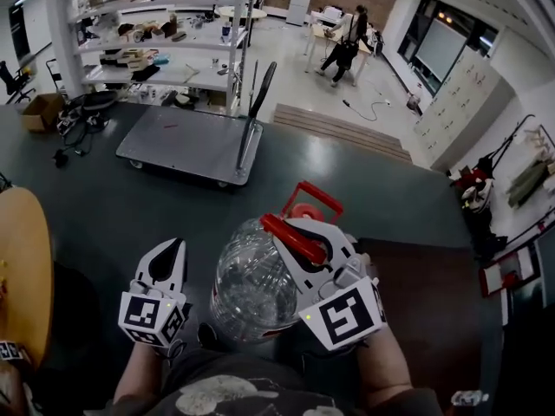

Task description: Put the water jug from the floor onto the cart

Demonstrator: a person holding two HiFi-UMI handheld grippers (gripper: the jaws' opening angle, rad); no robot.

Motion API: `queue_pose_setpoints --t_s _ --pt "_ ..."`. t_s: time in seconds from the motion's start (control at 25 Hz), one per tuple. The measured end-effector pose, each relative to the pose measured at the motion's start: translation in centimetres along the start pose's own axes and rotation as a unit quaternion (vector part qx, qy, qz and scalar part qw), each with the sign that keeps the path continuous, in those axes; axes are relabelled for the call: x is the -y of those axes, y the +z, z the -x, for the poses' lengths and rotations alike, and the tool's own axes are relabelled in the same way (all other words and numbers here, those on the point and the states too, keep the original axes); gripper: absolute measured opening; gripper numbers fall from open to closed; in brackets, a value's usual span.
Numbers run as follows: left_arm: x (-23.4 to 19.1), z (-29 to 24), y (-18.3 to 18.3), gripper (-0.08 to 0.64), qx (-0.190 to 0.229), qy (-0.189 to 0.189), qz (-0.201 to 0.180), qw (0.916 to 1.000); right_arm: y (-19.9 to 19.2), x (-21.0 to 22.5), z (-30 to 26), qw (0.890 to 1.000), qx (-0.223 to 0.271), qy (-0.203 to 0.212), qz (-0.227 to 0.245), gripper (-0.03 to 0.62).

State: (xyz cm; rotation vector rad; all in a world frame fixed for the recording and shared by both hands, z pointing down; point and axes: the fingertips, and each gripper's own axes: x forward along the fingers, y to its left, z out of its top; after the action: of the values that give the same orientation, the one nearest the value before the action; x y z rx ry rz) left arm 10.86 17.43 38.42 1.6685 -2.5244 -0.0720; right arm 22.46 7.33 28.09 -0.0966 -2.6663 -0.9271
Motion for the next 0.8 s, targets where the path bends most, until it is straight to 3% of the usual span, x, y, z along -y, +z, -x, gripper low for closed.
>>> queue_pose_setpoints --t_s 0.52,0.8 --pt "-13.8 0.1 -0.8 0.008 -0.020 0.031 -0.004 0.9993 1.4 -5.1 -15.9 0.999 0.009 0.039 -0.031 0.043" --pt "-20.6 -0.6 -2.0 0.008 -0.033 0.074 0.018 0.9966 2.0 -5.0 -24.4 0.997 0.015 0.063 -0.039 0.041"
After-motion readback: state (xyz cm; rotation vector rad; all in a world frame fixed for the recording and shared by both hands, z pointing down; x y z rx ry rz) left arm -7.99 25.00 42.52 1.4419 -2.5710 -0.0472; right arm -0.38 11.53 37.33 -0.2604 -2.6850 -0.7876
